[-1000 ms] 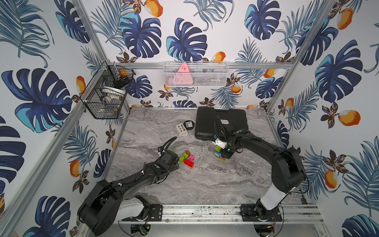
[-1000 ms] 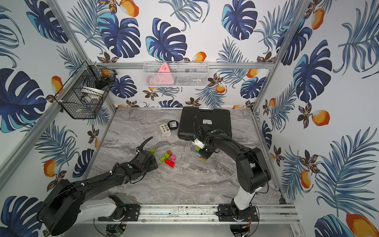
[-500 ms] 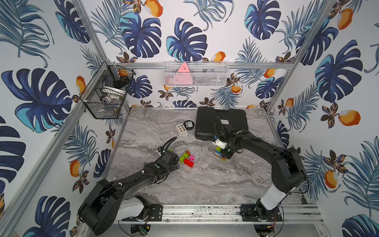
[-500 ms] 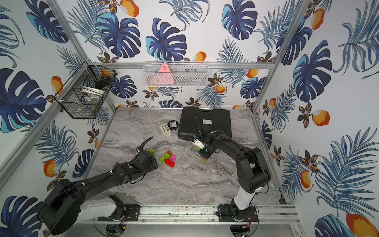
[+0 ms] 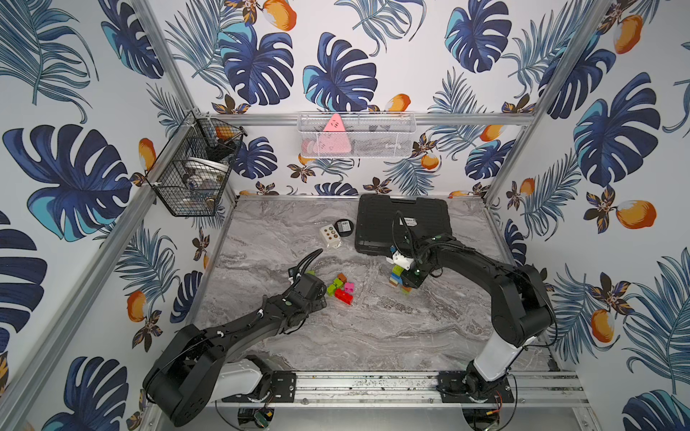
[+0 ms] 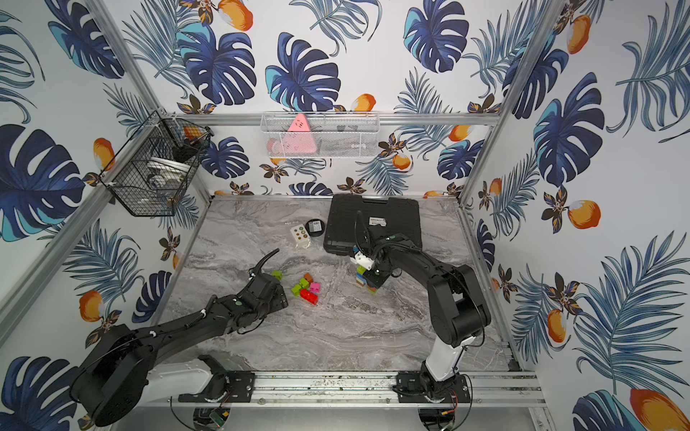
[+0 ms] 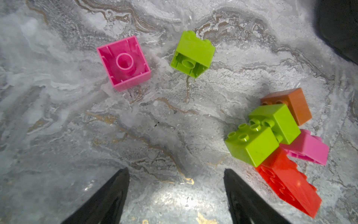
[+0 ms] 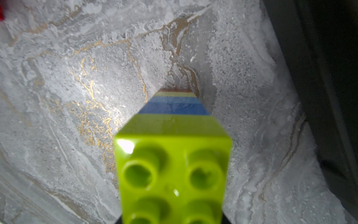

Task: Assemble the letter h with lego
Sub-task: Pick up the lego brick from the center of the board.

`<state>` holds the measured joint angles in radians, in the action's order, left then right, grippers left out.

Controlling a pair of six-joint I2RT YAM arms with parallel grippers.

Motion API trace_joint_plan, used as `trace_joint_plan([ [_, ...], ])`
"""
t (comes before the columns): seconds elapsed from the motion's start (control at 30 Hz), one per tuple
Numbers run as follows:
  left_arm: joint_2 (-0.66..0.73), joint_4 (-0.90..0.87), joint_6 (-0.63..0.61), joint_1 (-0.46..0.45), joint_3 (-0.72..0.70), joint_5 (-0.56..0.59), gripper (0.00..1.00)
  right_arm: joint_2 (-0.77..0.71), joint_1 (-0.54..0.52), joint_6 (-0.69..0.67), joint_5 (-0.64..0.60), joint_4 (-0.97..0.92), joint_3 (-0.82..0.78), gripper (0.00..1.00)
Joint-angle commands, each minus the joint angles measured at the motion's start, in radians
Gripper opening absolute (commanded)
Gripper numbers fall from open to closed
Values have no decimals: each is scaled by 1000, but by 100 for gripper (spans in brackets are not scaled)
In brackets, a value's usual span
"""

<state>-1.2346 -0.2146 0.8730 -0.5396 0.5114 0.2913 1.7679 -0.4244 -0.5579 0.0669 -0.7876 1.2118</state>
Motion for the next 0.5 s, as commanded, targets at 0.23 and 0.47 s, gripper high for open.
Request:
trace_joint_plan([
  [0.23,-5,14,6,1,1,7,82,89,15,1,-7,-48,-15,27],
  [0.47,3,4,8,1,3,19,82,55,-3,47,-39,19,-25,26],
])
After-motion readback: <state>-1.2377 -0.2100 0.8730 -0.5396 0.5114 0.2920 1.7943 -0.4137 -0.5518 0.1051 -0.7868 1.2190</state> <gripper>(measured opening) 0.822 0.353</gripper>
